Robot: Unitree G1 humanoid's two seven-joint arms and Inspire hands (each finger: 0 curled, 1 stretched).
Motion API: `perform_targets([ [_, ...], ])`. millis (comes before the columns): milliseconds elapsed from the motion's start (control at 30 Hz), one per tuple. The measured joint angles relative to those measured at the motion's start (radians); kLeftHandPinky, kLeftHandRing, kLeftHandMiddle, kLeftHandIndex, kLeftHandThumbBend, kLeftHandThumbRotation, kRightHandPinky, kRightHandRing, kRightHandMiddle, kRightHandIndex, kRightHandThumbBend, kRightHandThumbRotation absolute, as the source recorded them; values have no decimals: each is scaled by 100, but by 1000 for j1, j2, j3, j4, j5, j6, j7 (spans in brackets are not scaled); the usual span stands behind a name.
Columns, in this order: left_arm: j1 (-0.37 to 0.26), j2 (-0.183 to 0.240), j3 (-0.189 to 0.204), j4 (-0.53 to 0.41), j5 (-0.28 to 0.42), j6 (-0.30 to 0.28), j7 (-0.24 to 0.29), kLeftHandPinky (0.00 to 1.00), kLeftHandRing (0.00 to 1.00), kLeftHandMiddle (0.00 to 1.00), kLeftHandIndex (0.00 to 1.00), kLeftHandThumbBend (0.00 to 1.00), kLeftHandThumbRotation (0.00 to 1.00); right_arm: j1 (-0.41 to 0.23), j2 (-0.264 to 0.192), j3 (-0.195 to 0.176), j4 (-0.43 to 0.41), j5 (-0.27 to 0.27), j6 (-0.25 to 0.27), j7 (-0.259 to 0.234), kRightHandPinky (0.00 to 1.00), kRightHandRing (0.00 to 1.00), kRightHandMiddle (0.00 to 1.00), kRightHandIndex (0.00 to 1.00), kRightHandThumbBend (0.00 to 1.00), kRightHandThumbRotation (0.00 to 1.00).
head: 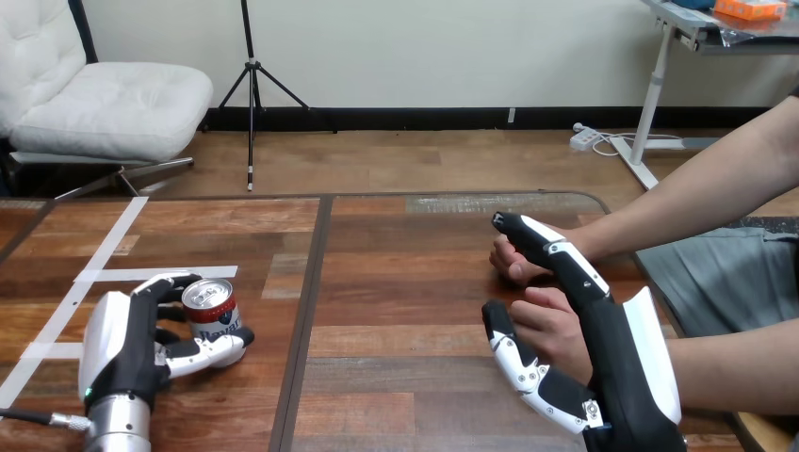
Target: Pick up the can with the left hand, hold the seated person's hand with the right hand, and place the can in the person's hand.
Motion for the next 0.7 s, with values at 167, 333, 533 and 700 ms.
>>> perform_targets([
  [167,-11,-3,-8,22,7,0,5,48,64,70,69,83,22,1,0,0,0,0,0,2,86,86,84,82,26,0],
  [333,-22,-5,-18,38,19,0,13,47,64,71,70,84,24,2,1,0,-3,-1,2,3,86,85,84,82,26,0],
  [533,-37,-6,-32,50,25,5,20,48,66,73,71,84,24,7,1,0,-8,-2,6,3,86,85,84,82,27,0],
  [700,-50,-8,-46,57,34,15,23,49,68,74,72,85,23,12,1,-1,-8,-2,7,3,85,85,84,82,27,0],
])
